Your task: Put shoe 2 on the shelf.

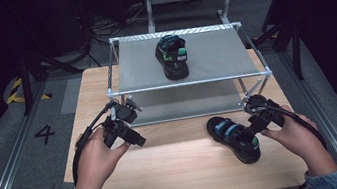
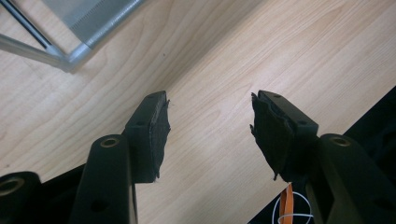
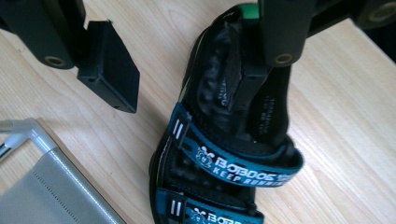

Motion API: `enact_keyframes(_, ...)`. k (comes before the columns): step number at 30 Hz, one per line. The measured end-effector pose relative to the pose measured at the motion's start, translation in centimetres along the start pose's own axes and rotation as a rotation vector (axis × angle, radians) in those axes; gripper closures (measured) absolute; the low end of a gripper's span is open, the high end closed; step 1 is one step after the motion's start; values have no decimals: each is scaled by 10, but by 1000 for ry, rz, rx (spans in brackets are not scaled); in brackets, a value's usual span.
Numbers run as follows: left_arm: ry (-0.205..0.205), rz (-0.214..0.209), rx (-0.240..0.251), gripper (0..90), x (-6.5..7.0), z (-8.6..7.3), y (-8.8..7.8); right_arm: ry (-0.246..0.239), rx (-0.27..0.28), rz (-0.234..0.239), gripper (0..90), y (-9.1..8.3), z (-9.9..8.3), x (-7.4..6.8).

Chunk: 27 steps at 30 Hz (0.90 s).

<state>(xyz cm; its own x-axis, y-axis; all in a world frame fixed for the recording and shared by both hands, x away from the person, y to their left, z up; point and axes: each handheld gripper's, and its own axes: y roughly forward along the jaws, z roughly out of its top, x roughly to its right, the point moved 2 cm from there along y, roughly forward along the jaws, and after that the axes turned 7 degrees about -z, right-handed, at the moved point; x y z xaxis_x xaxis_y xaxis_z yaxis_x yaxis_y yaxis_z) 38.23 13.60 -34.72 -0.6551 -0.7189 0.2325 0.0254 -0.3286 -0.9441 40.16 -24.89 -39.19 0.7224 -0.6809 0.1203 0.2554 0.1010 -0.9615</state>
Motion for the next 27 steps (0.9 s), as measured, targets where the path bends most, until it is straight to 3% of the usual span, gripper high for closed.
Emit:
enact_keyframes(11, -42, -5, -19, 457, -11, -3, 11, 1, -36, 15, 469, 17, 2, 2)
enact_keyframes(16, -46, -7, -21, 461, -14, -4, 12, 18, -16, -1, 476, 0, -3, -1)
enact_keyframes(22, -35, -5, -28, 463, -16, -4, 13, 21, 2, 14, 493, -23, -10, -10)
enact_keyframes(25, -46, -7, -26, 467, -16, -3, 14, 4, -17, 81, 536, -27, -16, -18)
enact_keyframes(27, -43, -10, -31, 469, -17, -3, 15, -10, -57, 81, 575, -23, -17, -21)
